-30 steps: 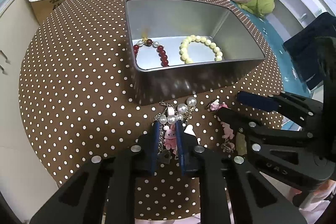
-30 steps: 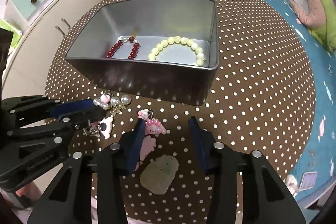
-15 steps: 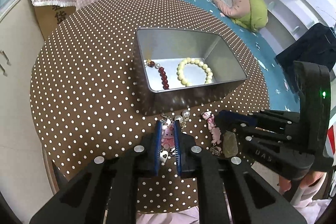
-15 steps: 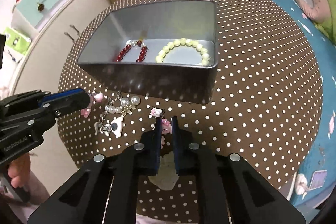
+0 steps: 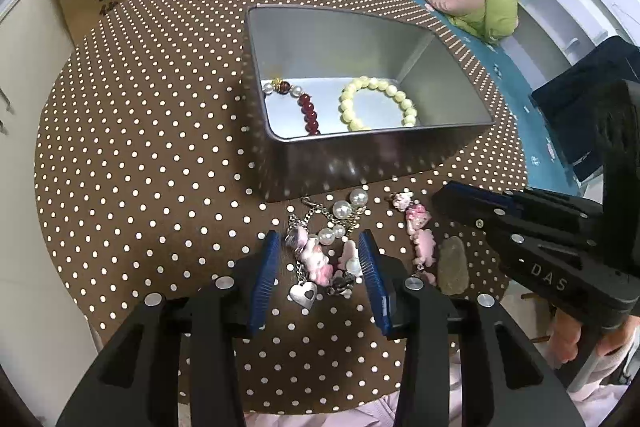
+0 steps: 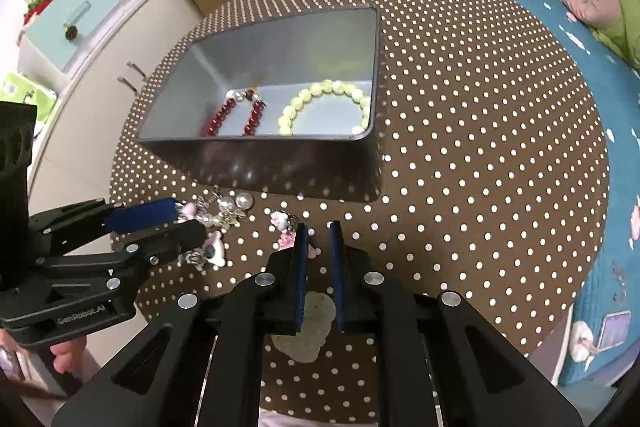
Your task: Organize jewelry
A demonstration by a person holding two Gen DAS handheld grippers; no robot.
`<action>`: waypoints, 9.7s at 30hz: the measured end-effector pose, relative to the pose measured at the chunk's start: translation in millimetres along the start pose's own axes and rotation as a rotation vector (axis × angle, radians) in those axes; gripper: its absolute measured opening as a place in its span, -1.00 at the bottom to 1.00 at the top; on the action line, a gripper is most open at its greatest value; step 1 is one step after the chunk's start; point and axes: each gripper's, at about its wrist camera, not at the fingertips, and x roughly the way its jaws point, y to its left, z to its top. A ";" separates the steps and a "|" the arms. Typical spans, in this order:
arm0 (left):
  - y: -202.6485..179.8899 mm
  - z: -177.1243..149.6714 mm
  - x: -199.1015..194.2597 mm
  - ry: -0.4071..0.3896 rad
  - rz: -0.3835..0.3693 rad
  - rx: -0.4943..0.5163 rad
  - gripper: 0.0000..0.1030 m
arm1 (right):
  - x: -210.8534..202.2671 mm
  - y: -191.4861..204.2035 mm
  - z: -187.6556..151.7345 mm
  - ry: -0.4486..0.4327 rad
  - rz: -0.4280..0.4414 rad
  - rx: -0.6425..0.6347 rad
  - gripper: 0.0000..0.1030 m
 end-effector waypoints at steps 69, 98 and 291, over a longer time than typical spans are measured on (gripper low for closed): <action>-3.3 57.6 -88.4 -0.222 -0.082 0.039 -0.78 | -69.8 44.8 64.6 -0.258 0.043 -0.160 -0.67; 19.5 70.3 -71.2 -0.195 -0.022 -0.025 -0.18 | -58.5 7.5 79.9 -0.264 0.017 -0.002 0.30; 16.7 53.5 -68.1 -0.212 -0.018 -0.002 -0.13 | -37.9 -25.2 59.4 -0.203 0.025 0.093 0.31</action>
